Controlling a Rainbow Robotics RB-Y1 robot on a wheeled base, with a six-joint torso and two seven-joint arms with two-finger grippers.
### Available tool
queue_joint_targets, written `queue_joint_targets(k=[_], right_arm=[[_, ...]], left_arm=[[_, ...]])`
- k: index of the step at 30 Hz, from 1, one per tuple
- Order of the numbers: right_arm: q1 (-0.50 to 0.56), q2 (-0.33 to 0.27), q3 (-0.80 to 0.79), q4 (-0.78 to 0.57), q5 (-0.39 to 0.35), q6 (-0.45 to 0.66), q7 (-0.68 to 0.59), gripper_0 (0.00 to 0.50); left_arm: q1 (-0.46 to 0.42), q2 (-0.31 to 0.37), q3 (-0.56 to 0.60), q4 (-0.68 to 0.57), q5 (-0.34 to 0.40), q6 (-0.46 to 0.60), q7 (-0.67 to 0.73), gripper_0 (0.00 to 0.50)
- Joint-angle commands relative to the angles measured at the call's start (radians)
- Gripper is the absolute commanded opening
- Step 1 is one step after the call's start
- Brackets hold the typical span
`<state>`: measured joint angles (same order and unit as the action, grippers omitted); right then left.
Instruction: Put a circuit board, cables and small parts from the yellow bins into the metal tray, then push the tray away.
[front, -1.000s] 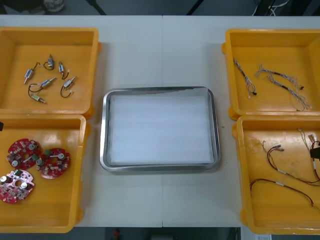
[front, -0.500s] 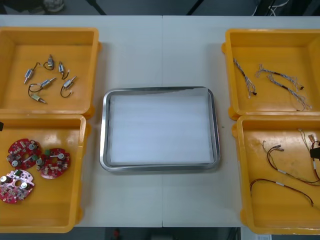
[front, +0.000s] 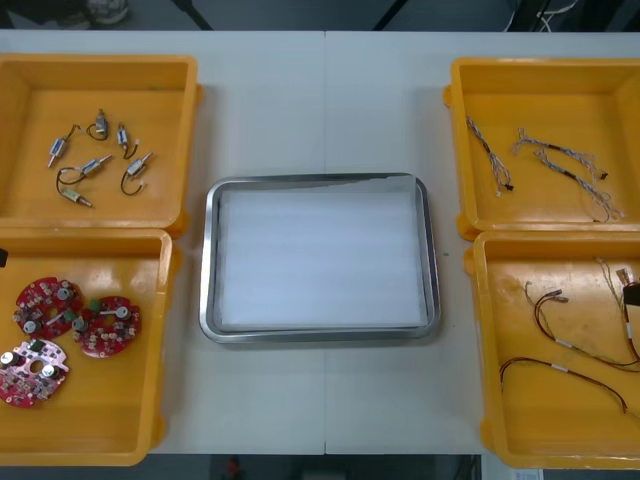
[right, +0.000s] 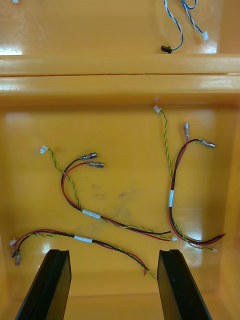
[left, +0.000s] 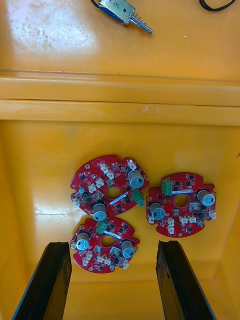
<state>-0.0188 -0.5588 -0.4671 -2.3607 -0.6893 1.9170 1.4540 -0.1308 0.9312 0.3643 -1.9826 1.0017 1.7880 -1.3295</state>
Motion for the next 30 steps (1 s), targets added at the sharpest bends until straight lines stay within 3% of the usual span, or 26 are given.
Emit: queue_joint_targets(k=[1, 19, 25, 30], right_arm=[[0.014, -0.039, 0.001, -0.022, -0.01, 0.003, -0.003, 0.5], [0.033, -0.098, -0.008, 0.133, -0.007, 0.0, 0.083, 0.5], [0.033, -0.112, -0.035, 0.228, 0.005, -0.076, 0.201, 0.5], [0.033, -0.118, -0.036, 0.284, -0.001, -0.141, 0.221, 0.5]], left_arm=[[0.076, 0.017, 0.016, -0.009, 0.017, -0.076, -0.105, 0.5], [0.323, 0.077, 0.013, -0.015, 0.067, -0.329, -0.201, 0.5], [0.418, 0.095, 0.007, -0.015, 0.08, -0.449, -0.231, 0.5], [0.465, 0.097, -0.01, -0.012, 0.084, -0.518, -0.24, 0.5]])
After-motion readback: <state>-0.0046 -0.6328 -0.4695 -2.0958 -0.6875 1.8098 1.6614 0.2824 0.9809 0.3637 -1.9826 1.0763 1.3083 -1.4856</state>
